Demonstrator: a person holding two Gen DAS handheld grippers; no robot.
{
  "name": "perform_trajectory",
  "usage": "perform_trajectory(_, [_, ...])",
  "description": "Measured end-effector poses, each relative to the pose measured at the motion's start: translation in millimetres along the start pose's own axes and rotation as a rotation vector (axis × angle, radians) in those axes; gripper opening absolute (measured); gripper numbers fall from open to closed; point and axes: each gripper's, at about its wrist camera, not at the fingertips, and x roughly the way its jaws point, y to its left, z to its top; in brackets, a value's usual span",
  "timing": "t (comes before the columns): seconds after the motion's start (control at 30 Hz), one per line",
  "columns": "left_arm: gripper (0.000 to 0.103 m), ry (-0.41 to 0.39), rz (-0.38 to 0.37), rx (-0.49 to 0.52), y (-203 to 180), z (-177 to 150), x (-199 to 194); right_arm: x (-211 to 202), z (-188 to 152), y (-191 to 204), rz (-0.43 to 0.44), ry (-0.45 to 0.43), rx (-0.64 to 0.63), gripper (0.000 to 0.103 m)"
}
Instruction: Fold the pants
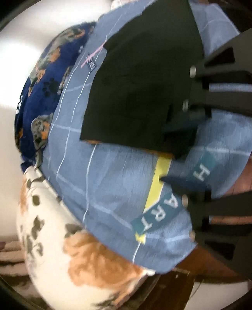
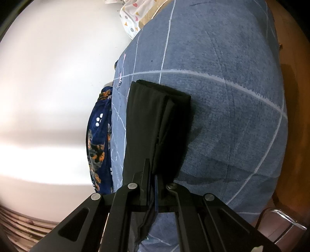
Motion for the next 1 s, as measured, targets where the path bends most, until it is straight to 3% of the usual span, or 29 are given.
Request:
perform_trajectory(0.17, [0.067, -0.136, 0.072, -0.030, 0.1, 7.2, -36.6, -1.2, 2.4, -2.7, 0.012, 0.010, 0.010, 0.000])
perform_trajectory(0.27, [0.075, -0.197, -0.022, 0.009, -23.2, 13.1, -51.0, -2.7, 4.9, -5.0, 0.022, 0.018, 0.014, 0.000])
perform_trajectory(0.43, [0.078, -0.144, -0.050, 0.164, -80.4, 9.1, -20.3, -6.5, 6.9, -3.9, 0.015, 0.022, -0.007, 0.000])
perform_trajectory(0.6, [0.078, -0.031, -0.067, 0.165, -94.9, -4.2, 17.0, -13.0, 9.3, 9.3, -0.045, 0.020, -0.099, 0.002])
perform_trajectory(0.73, [0.078, -0.057, -0.063, 0.156, -96.3, -10.7, 16.4, -14.5, 12.3, 11.8, -0.057, 0.029, -0.132, 0.002])
perform_trajectory(0.9, [0.080, -0.059, -0.058, 0.160, -98.8, -11.2, 18.7, -17.4, 15.9, -5.7, 0.034, 0.029, -0.045, 0.002])
perform_trajectory(1.0, [0.083, -0.059, -0.059, 0.163, -98.3, -10.5, 19.2, -16.1, 15.3, -0.3, 0.025, 0.026, -0.072, 0.002])
